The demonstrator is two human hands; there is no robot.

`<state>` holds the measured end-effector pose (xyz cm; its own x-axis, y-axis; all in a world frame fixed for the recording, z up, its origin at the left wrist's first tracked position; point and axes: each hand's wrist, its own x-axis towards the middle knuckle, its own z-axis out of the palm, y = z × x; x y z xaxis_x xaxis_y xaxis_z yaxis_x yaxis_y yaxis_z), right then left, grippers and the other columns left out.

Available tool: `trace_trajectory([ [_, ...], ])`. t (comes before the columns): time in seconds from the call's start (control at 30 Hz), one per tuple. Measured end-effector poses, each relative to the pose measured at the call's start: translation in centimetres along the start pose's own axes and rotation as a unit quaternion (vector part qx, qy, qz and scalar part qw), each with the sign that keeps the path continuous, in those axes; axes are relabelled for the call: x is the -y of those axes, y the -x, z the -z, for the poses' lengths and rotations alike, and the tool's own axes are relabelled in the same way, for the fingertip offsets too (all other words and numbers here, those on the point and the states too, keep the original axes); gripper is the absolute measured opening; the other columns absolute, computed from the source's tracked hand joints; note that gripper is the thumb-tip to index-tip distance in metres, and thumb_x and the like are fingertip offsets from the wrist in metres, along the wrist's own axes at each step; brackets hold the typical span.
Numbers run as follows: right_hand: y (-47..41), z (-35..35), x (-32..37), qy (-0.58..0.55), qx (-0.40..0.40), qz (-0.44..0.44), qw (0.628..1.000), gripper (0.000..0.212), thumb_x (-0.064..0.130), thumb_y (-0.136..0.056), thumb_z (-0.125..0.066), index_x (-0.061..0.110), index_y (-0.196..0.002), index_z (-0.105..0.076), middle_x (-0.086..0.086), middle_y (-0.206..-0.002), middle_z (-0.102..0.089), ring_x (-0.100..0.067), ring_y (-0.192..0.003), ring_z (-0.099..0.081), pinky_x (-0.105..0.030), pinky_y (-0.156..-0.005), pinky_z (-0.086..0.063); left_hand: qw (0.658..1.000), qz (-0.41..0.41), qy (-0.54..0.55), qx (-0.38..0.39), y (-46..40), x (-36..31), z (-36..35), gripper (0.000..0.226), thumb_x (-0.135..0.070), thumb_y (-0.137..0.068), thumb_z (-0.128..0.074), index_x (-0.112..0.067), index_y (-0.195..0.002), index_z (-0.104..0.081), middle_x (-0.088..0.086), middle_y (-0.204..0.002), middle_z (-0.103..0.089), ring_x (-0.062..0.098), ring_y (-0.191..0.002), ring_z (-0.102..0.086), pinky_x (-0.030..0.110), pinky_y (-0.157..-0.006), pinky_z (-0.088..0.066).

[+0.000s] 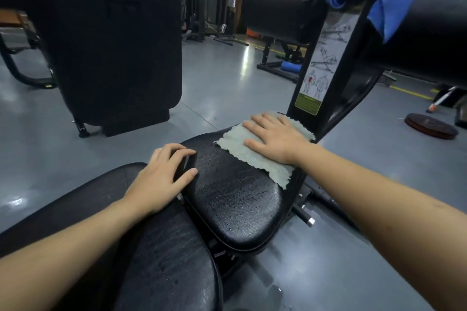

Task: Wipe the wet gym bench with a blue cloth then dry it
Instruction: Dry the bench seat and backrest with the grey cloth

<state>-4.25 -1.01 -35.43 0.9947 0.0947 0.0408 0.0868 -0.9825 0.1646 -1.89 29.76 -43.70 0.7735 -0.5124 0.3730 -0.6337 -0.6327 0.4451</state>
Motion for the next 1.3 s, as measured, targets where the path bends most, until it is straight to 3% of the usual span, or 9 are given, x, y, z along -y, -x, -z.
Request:
trace_trajectory([
  [0.13,4.6,-1.0,2.1,-0.012,-0.026,0.005,1.0,0.071,0.071,-0.095,-0.012,0.038,-0.158,-0.006,0.004,-0.168,0.004,-0.02,-0.154,0.006,-0.051,-0.123,0.005,1.0,0.003,-0.003,0.0,0.2,-0.4,0.0,0.048,-0.061,-0.094,-0.039,-0.038,-0.137,-0.044,-0.02,-0.133,-0.036,0.006,-0.129,-0.031,0.042,-0.097,-0.048],
  [0.33,9.7,-2.7,6.1,-0.07,-0.048,-0.02,0.996,0.082,0.073,-0.084,-0.005,0.038,-0.158,-0.011,0.002,-0.168,0.009,-0.023,-0.153,0.017,-0.05,-0.121,0.015,1.0,0.01,0.0,0.005,0.4,-0.8,0.1,0.045,-0.053,-0.098,-0.043,-0.033,-0.138,-0.045,-0.016,-0.134,-0.037,0.009,-0.133,-0.03,0.038,-0.102,-0.041],
  [0.47,12.6,-4.0,8.3,-0.12,-0.09,-0.001,0.989,0.072,0.07,-0.09,-0.018,0.042,-0.156,-0.019,0.009,-0.168,0.003,-0.016,-0.152,0.018,-0.047,-0.121,0.017,1.0,0.012,0.005,0.002,0.5,-0.8,0.0,0.046,-0.054,-0.097,-0.043,-0.033,-0.138,-0.045,-0.017,-0.134,-0.038,0.009,-0.132,-0.031,0.037,-0.101,-0.042],
  [0.6,11.9,-4.7,7.5,-0.21,-0.141,-0.029,0.967,0.061,0.066,-0.091,-0.029,0.047,-0.149,-0.036,0.019,-0.165,-0.014,-0.007,-0.153,0.007,-0.041,-0.122,0.013,1.0,0.012,0.002,0.005,0.3,-0.4,-0.1,0.047,-0.055,-0.097,-0.042,-0.035,-0.138,-0.044,-0.019,-0.134,-0.037,0.007,-0.132,-0.031,0.039,-0.1,-0.044],
  [0.8,7.8,-4.5,1.3,-0.191,-0.18,-0.114,0.958,0.062,0.066,-0.091,-0.024,0.046,-0.149,-0.036,0.017,-0.164,-0.018,-0.008,-0.153,0.002,-0.043,-0.122,0.011,1.0,0.007,0.011,-0.01,0.3,0.0,-0.5,0.045,-0.057,-0.095,-0.044,-0.038,-0.136,-0.045,-0.022,-0.132,-0.037,0.006,-0.127,-0.034,0.04,-0.093,-0.048],
  [0.87,6.5,-4.2,-0.5,-0.196,-0.196,-0.136,0.951,0.056,0.06,-0.094,-0.03,0.044,-0.147,-0.041,0.017,-0.162,-0.023,-0.009,-0.152,-0.004,-0.046,-0.124,0.003,1.0,0.008,0.015,-0.014,0.2,0.2,-0.6,0.046,-0.058,-0.094,-0.044,-0.038,-0.135,-0.046,-0.022,-0.132,-0.037,0.006,-0.124,-0.035,0.041,-0.09,-0.05],
  [1.03,4.2,-3.5,-3.7,-0.272,-0.206,-0.175,0.924,0.043,0.047,-0.099,-0.043,0.043,-0.141,-0.049,0.015,-0.155,-0.034,-0.015,-0.142,-0.029,-0.038,-0.118,-0.025,1.0,0.009,0.015,-0.018,0.0,0.4,-0.6,0.047,-0.06,-0.093,-0.044,-0.039,-0.135,-0.046,-0.021,-0.132,-0.038,0.005,-0.122,-0.035,0.042,-0.087,-0.05],
  [1.1,4.0,-3.4,-4.0,-0.276,-0.201,-0.184,0.922,0.043,0.046,-0.1,-0.042,0.042,-0.142,-0.048,0.012,-0.154,-0.036,-0.016,-0.139,-0.033,-0.034,-0.113,-0.028,1.0,0.008,0.018,-0.016,-0.1,0.4,-0.5,0.047,-0.061,-0.093,-0.044,-0.04,-0.134,-0.046,-0.022,-0.132,-0.037,0.004,-0.121,-0.035,0.043,-0.088,-0.05],
  [1.3,6.1,-4.3,-2.3,-0.238,-0.211,-0.15,0.936,0.062,0.056,-0.094,-0.027,0.03,-0.149,-0.043,0.0,-0.164,-0.022,-0.02,-0.152,-0.009,-0.046,-0.124,-0.01,1.0,0.002,0.022,-0.019,0.1,0.3,-0.3,0.045,-0.06,-0.093,-0.045,-0.04,-0.134,-0.046,-0.022,-0.131,-0.037,0.004,-0.124,-0.034,0.041,-0.088,-0.049],
])
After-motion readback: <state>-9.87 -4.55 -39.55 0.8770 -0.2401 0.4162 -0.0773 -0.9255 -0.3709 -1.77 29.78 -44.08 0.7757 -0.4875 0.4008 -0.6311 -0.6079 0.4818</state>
